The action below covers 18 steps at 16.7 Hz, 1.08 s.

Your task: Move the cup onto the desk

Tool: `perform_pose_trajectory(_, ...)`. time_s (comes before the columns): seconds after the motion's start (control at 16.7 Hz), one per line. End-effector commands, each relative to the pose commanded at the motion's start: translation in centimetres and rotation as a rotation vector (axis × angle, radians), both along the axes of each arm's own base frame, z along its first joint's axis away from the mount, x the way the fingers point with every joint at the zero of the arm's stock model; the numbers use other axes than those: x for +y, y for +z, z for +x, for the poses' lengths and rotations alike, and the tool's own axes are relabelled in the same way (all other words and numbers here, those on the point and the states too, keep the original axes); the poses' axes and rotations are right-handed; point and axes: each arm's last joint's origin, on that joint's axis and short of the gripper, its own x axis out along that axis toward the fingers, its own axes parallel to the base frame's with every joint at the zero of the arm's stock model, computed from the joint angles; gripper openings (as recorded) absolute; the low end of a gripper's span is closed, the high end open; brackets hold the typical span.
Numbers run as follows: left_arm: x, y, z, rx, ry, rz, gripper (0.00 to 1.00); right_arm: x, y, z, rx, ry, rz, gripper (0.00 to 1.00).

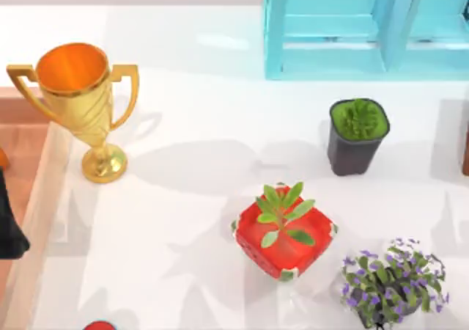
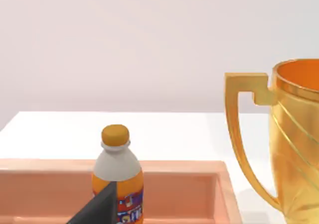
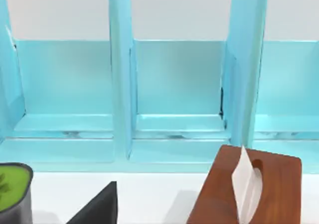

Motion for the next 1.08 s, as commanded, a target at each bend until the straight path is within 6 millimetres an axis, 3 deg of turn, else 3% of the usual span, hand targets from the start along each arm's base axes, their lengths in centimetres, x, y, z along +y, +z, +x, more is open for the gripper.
perform_pose_trajectory(0.3, 0.2, 1.1, 0.0, 0.065, 0.013, 0.014, 1.0, 0.0, 0.0, 0.0, 0.0, 0.0, 0.0, 1.0)
perform_pose_trajectory(0.6, 0.9, 5.6, 1.3, 0.379, 0.054, 0.06, 1.0, 0.0, 0.0, 0.0, 0.0, 0.0, 0.0, 1.0)
perform_pose_trajectory(0.84, 2.1, 9.1, 5.3, 0.765, 0.069, 0.081, 1.0, 0.0, 0.0, 0.0, 0.0, 0.0, 0.0, 1.0)
perform_pose_trajectory(1.08, 4.1, 10.4, 10.8, 1.154, 0.05, 0.07, 1.0, 0.0, 0.0, 0.0, 0.0, 0.0, 0.0, 1.0)
